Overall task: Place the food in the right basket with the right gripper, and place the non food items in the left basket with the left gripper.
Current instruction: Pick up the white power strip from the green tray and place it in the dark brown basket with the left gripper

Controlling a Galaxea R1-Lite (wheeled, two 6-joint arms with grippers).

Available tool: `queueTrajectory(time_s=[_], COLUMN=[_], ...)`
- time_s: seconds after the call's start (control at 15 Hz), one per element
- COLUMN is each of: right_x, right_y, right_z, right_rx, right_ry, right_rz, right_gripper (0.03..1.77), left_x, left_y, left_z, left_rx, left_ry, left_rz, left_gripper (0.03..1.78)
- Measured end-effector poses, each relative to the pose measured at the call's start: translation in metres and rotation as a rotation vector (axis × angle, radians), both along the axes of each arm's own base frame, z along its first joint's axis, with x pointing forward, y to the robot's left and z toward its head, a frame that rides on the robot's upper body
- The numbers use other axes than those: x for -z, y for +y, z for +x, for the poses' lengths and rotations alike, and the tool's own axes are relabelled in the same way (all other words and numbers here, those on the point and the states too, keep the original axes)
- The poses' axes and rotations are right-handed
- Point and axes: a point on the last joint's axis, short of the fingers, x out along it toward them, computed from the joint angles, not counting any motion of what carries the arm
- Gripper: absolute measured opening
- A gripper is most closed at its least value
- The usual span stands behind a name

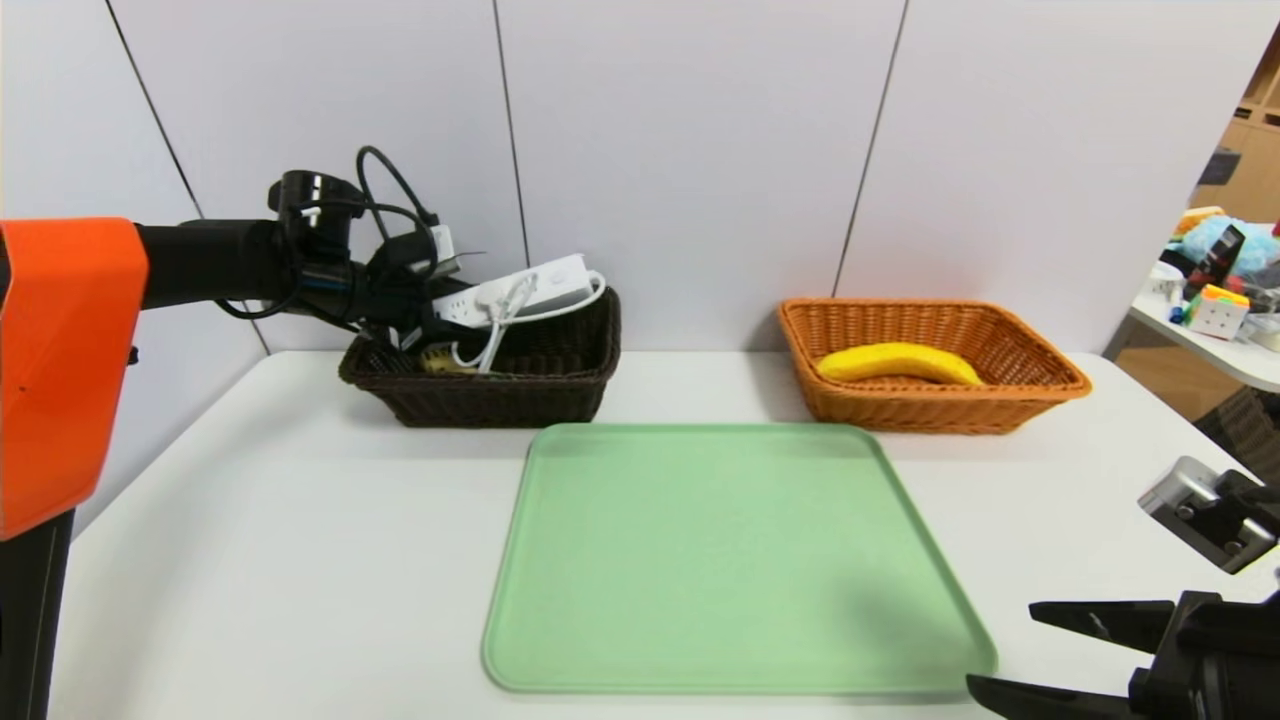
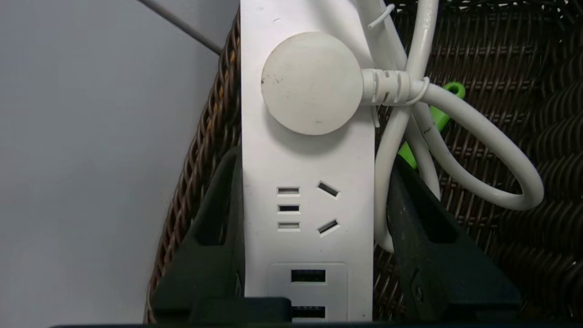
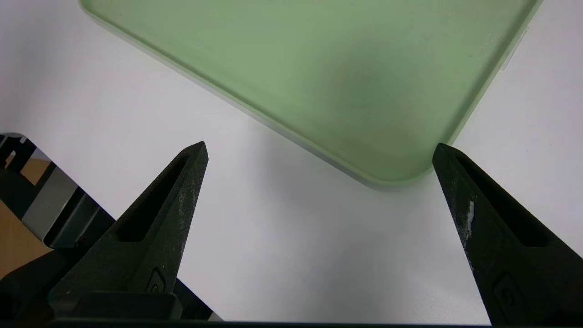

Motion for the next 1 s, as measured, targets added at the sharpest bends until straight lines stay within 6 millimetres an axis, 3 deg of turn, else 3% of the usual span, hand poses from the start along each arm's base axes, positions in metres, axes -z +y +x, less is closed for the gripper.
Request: queueTrajectory(time_s=[1.0], right_x=[-0.0005], right_y=[0.0019], right_z=[0.0048], right_rx=[-0.001], right_ry=[0.006], right_rz=[-0.005], right_gripper=[1.70], left_x=[0.0110], left_y=[-0.0014], left_z=[-0.0001], left_rx=[-0.038], left_ry=[0.122], left_rz=[-0.048], left_gripper=[0.88])
